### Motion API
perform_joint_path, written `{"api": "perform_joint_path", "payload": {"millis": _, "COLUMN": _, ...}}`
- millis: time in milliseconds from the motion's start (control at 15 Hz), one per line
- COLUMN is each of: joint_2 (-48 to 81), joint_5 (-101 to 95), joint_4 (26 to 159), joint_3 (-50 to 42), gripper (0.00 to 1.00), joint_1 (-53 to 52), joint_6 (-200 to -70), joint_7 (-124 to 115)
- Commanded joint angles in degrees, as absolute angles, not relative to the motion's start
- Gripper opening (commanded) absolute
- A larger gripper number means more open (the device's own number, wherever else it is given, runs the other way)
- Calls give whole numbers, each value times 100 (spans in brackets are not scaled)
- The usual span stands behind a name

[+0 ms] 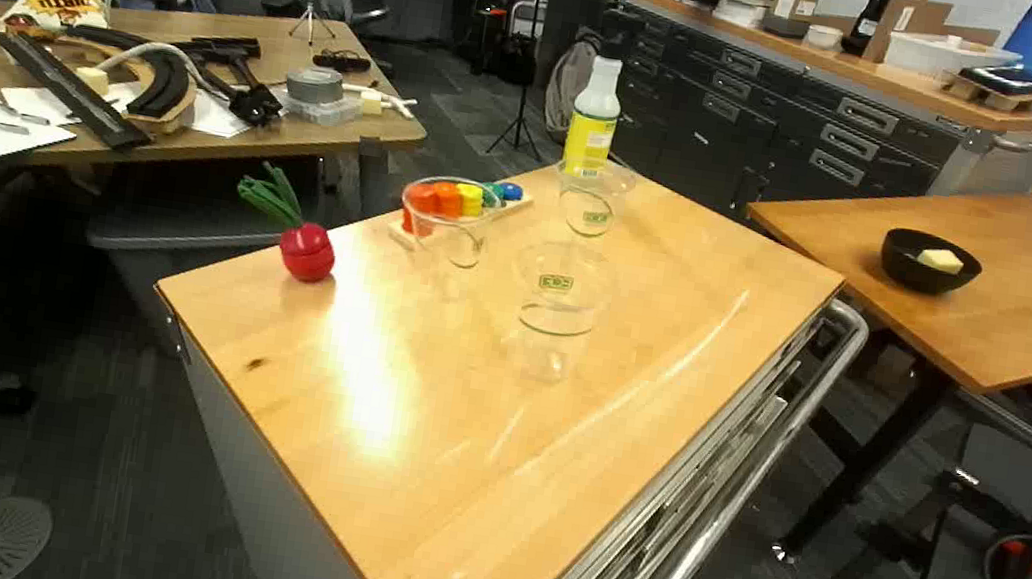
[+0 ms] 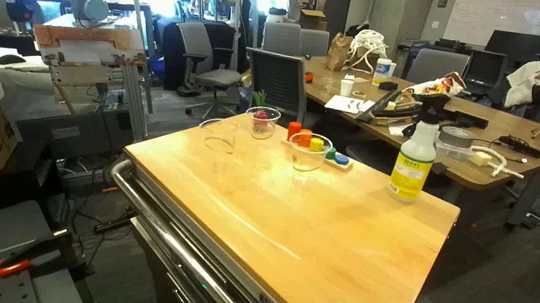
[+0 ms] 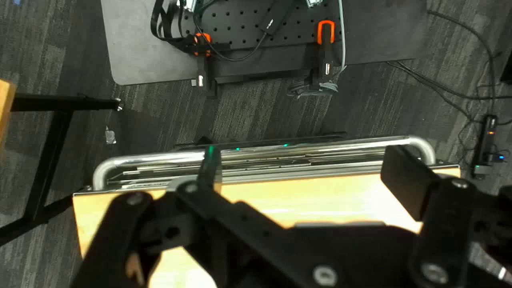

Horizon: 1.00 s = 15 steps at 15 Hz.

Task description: Stack the three clear cups together

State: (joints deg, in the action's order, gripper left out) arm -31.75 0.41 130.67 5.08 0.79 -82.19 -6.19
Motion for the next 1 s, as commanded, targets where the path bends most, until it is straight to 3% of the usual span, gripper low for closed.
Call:
{"api": "perform_joint_path", "payload": {"millis": 0, "joint_2": -3167, "joint_5": 18, "joint_4": 13041, "joint_3": 451, "gripper": 100, "joint_1": 6, "joint_6": -8216, "joint_7": -648}}
{"api": "perform_joint_path", "payload": {"millis": 467, "joint_2": -3201, "joint_5": 18, "joint_4": 13005, "joint_3": 452, "gripper": 100, "joint_1": 7, "joint_6": -8215, "joint_7": -648}}
{"api": "perform_joint_path", "payload": {"millis": 933, "joint_2": -1822, "joint_5": -81, "joint_4": 11686, "joint_3": 290, "gripper": 100, "joint_1": 89, "joint_6": -8599, "joint_7": -562}}
